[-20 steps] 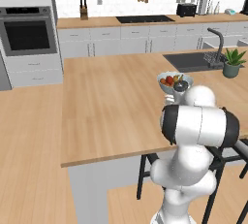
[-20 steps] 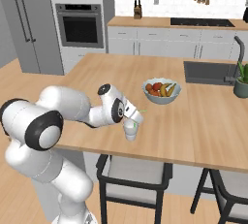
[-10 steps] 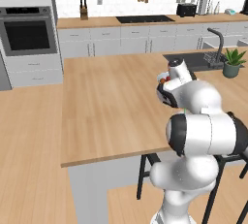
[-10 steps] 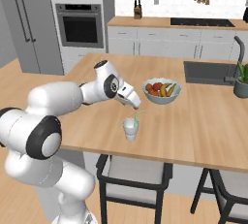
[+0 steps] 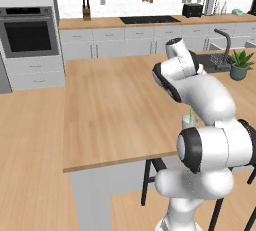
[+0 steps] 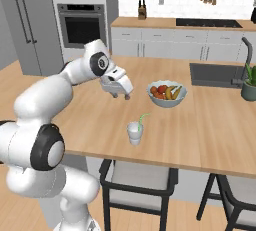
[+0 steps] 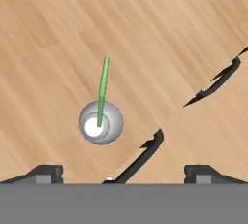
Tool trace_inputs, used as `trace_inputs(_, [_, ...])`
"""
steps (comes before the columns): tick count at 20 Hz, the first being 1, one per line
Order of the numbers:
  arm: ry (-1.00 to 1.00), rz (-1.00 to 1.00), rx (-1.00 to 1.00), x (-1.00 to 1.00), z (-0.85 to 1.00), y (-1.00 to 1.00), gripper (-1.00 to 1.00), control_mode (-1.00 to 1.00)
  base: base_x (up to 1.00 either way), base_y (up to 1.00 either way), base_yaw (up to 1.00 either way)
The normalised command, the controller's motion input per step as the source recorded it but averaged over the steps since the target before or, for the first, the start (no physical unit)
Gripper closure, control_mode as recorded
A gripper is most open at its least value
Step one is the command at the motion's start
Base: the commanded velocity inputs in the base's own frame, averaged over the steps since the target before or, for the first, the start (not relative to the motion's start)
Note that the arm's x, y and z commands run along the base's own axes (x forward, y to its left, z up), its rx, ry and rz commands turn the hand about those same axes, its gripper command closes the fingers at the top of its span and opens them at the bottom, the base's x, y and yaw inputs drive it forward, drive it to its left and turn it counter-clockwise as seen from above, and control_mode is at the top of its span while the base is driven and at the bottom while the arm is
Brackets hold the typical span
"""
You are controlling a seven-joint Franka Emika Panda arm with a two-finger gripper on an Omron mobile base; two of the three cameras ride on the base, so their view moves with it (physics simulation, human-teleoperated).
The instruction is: Take a straw from the drawer in front and place it inside the glass cup on the dining counter.
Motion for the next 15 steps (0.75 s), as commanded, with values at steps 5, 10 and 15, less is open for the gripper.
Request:
trace_inputs(5, [0.00,0.07,0.01,-1.00,0.00,0.86,-1.00,-1.00,0.00,0.00,0.00])
trace_inputs(10, [0.00,0.13,0.08,-0.90,0.00,0.72,-1.00,-1.00,0.00,0.00,0.00])
trace_inputs(15, [0.08,0.20,0.16,-0.63,0.01,0.60,-1.00,-1.00,0.00,0.00,0.00])
